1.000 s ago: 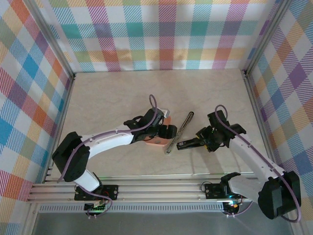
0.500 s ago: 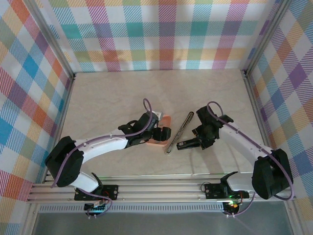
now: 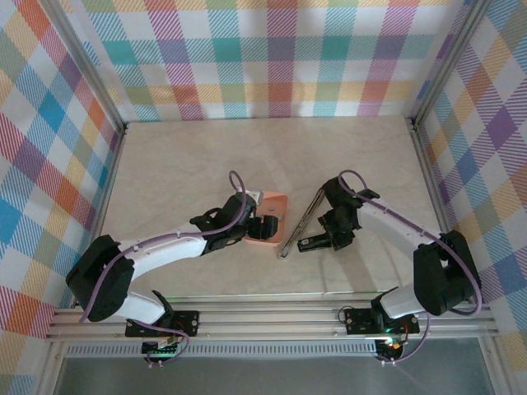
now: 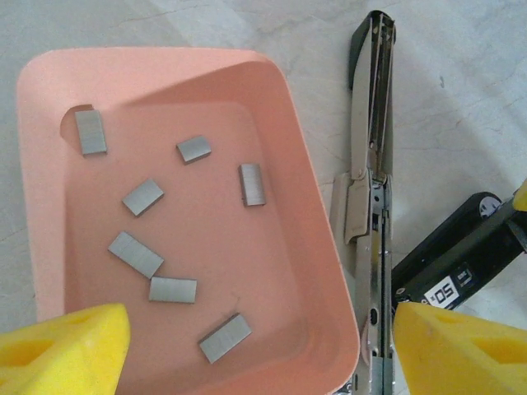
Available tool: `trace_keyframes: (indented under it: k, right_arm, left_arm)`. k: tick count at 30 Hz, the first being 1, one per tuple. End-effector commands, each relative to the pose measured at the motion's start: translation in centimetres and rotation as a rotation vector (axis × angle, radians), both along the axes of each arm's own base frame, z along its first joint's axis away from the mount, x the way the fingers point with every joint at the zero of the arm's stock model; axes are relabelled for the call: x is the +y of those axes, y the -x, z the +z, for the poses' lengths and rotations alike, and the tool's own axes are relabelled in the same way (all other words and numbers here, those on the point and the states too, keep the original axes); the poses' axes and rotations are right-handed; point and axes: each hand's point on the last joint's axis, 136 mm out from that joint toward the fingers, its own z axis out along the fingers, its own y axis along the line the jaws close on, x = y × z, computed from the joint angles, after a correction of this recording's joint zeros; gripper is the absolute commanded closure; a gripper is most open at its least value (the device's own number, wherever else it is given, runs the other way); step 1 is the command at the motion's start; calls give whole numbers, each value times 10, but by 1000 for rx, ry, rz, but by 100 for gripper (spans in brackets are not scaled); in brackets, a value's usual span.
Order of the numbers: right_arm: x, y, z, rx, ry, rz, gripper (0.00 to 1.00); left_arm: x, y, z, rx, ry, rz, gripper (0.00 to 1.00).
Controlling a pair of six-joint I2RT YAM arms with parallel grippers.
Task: Load the staples into the stapler
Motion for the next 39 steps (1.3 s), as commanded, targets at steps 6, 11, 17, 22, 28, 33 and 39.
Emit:
trace_keyframes:
  k: [6,11,17,22,28,33,39]
  right_arm:
    - [13,-11,-9,20,-15,0,46]
    - [15,-12,-18,39,-13,3,51]
    - [14,-9,-22,47,-5,11,65]
    - [1,2,-15,23,31,25,80]
    - [-13,11,-4,-32,74,118,87]
    - [-20,5,11,-109,107,318,92]
    - [-22,-12,42,-287,152,684,100]
  left_arm:
    - [11,-4,6,-33,4,37,16]
    - [14,-5,5,-33,-2,45,17]
    - [18,-5,9,-54,-16,40,17]
    - [21,-4,7,-63,-20,37,17]
    - [19,-6,5,-46,-25,35,16]
    - [13,-8,5,-31,-16,22,16]
    - [5,-11,3,-8,-17,10,17]
